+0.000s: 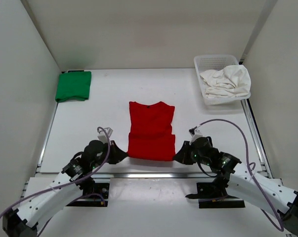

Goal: Fold and stack the t-shirts
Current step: Grab one side of the 2/3 rectangular tshirt with both arms, then fold the long partially folded tshirt into a neat square

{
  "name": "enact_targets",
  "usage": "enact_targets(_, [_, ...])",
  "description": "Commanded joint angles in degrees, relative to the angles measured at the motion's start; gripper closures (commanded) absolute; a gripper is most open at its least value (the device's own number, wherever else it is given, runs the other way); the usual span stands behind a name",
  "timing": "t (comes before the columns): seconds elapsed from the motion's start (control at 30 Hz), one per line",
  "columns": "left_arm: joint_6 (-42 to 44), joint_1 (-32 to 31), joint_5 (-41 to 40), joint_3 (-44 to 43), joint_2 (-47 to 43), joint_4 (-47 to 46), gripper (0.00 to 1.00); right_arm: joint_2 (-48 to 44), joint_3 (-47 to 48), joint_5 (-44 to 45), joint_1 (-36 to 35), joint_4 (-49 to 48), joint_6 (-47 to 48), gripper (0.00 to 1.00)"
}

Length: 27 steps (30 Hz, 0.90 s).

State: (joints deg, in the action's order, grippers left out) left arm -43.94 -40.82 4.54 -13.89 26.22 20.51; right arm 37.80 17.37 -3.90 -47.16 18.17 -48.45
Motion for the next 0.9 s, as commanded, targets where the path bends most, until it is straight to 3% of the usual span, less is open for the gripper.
enact_targets(0.0, [2.18,6.53,5.11,-10.24,2.59,9.64,1.0,3.14,11.69,0.58,5.21,6.0,3.86,1.0])
enact_targets(0.1, [8.24,12.15,6.54,-20.17,11.1,4.82,1.0,13.14,18.2,-8.65,17.67,0.03,12.56,1.0])
enact_targets(0.33, [9.4,24.72,12.78,-35.48,40.7,-9.51,0.99,39.85,39.38,-19.28,33.16,-7.1,19.09,1.0])
enact_targets(0.53, [9.14,25.09,8.23,-49.01,62.16,-12.52,0.99,58.5,55.55,-22.2,38.01,-7.89,20.4,1.0])
enact_targets(0.7, [9.14,27.37,7.77,-61.51,77.9,-9.45,0.98,72.38,71.65,-25.53,39.68,-1.57,21.64,1.0])
enact_targets(0.87, [7.03,30.26,5.14,-65.56,82.41,-11.11,0.97,84.17,85.09,-27.73,39.77,-0.33,21.38,0.97])
